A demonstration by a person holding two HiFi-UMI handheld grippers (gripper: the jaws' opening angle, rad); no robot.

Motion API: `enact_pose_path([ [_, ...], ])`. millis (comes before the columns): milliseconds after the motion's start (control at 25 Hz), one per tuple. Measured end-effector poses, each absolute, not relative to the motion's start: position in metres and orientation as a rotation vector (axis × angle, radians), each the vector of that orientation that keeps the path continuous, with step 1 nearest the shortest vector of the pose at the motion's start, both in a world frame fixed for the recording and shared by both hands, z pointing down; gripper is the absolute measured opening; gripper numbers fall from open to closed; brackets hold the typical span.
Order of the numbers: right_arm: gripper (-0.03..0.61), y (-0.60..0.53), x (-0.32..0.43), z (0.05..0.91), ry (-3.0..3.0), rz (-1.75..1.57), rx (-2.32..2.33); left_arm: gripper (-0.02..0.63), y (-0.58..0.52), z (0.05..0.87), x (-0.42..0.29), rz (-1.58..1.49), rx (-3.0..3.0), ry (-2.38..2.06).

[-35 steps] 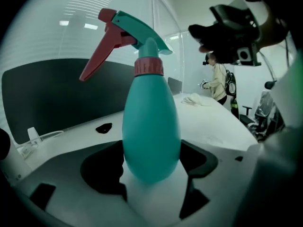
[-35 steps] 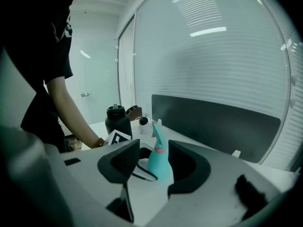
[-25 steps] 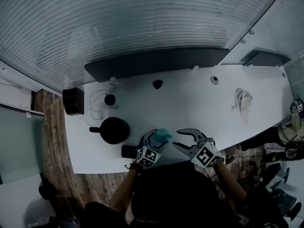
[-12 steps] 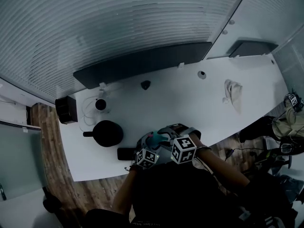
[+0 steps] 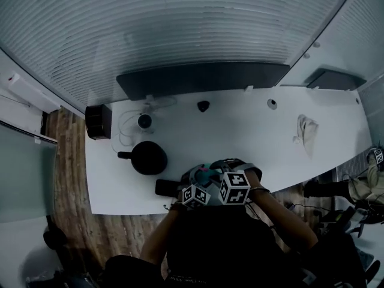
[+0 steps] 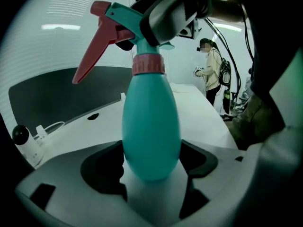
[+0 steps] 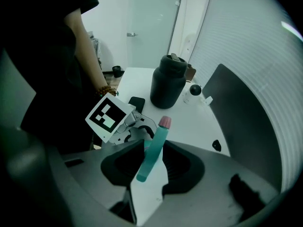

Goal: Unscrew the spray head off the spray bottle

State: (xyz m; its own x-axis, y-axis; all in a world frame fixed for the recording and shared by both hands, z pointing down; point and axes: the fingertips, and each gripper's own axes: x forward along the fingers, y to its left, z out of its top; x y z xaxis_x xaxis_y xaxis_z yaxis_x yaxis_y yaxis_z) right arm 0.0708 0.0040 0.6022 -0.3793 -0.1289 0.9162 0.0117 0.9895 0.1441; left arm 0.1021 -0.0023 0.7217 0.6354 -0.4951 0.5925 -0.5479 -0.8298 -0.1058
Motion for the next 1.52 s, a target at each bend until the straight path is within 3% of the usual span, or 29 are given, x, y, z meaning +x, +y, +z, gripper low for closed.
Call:
enact_pose_path([
  [200, 0.084, -0.004, 0.070, 0.600, -1.987, 0.013, 0.180, 0.365, -0.025, 0.715, 0.077, 1.165, 2.745, -1.129],
  [800, 0.097, -0.024, 0.072, 0.599, -2.100, 0.523, 0.482, 0.357, -0.039, 0.713, 0.054, 1.446, 2.659, -1.245],
  [1120, 0.075, -0.007, 0.070, 0.555, -2.191, 0.240, 0.170, 0.357, -0.013, 0.677, 0.088, 1.074, 2.850, -0.771],
  [1360, 0.072, 0.034, 0.073, 0.551, -1.881, -0.504, -0.278, 0.356, 0.003, 0.667, 0.098, 1.216, 2.957, -0.375],
  [1520, 0.074, 0.041, 0.071, 0.561, -1.795, -0.641, -0.361, 0.357, 0.014, 0.677, 0.095, 1.251, 2.923, -0.225],
])
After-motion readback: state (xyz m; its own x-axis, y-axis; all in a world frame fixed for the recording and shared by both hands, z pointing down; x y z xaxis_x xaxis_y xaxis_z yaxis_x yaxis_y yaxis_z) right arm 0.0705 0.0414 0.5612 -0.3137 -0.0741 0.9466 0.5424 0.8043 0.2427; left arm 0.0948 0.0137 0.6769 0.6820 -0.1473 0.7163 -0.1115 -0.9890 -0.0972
